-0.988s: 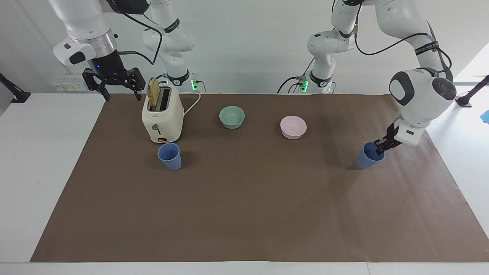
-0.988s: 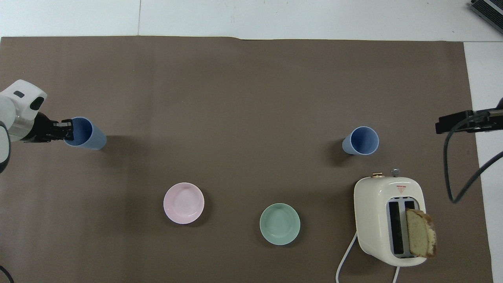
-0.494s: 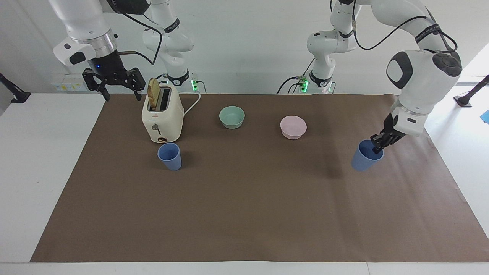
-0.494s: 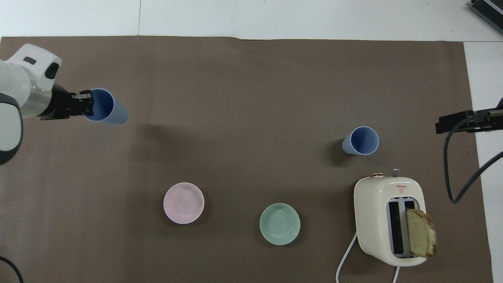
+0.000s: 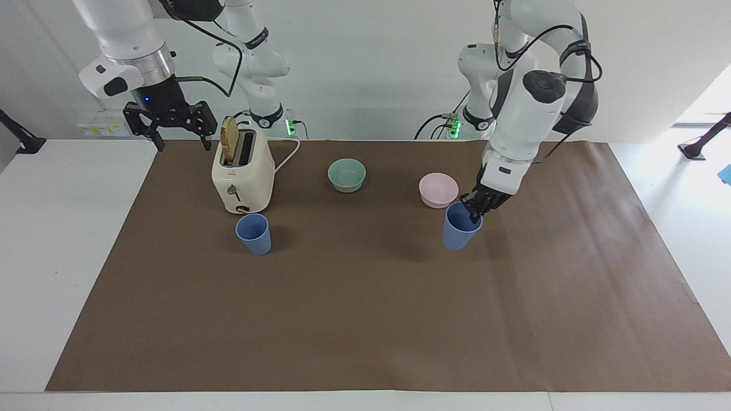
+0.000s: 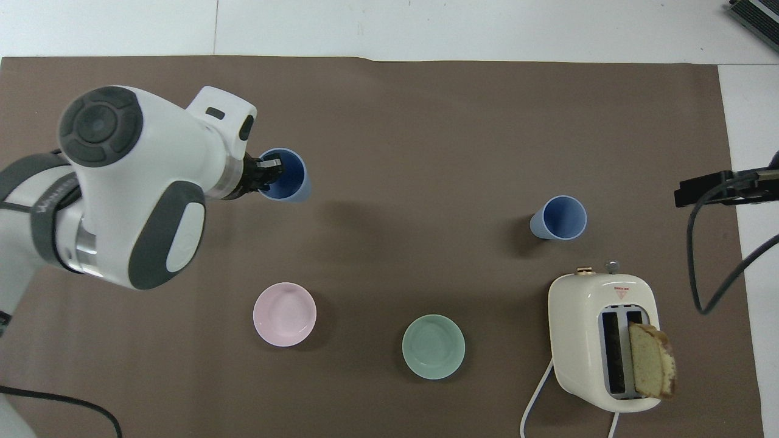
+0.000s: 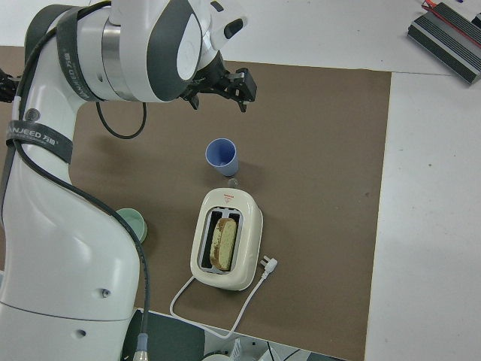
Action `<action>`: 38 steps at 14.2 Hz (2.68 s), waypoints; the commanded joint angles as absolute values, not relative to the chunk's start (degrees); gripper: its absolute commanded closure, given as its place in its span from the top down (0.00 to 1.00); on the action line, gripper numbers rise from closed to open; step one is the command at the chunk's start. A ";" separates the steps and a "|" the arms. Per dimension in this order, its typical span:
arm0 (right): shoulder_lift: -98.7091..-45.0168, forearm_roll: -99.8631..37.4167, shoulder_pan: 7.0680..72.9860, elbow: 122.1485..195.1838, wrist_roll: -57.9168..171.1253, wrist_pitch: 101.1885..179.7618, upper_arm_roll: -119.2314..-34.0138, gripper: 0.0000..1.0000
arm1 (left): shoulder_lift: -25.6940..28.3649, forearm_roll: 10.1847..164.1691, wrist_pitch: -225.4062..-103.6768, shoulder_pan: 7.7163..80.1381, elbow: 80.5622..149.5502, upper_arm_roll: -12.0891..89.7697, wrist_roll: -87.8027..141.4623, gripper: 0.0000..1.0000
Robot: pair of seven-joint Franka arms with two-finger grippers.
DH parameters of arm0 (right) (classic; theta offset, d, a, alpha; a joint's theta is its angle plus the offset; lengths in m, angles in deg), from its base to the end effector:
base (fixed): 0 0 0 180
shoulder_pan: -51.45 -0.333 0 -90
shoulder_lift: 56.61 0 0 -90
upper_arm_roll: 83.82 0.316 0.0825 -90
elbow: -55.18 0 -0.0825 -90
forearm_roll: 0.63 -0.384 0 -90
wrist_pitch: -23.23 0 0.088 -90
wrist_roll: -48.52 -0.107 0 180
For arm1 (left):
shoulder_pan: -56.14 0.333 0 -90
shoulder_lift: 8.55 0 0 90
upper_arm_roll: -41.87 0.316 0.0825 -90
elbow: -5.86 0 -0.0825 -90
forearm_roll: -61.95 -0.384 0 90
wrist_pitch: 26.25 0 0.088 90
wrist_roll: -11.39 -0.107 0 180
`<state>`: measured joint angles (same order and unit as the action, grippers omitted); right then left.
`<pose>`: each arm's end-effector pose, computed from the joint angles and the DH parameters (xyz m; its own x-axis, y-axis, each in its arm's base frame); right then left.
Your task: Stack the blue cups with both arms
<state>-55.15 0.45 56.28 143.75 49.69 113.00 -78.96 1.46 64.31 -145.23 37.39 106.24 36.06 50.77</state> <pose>0.5467 -0.0011 0.6499 0.9987 0.0209 0.0459 0.0199 -0.9996 0.0219 0.5716 -0.2596 0.4813 0.9568 0.2796 0.0799 0.2672 -0.9537 0.1383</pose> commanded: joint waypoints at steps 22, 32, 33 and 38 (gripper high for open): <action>-54.32 0.25 56.46 144.39 50.72 112.88 -79.43 1.00 | 13.42 60.19 -158.79 25.73 105.35 37.38 56.21 0.82; -50.98 -1.69 56.37 153.78 50.98 118.49 -79.08 1.00 | 6.84 59.76 -149.57 33.10 103.85 38.44 51.93 1.00; -51.42 -1.69 56.37 154.75 51.07 120.16 -78.99 1.00 | 5.53 59.76 -147.73 34.94 104.46 38.35 48.42 1.00; -57.21 -1.78 55.67 160.99 50.45 130.53 -78.99 1.00 | 0.69 60.37 -139.73 43.99 105.61 38.26 31.90 1.00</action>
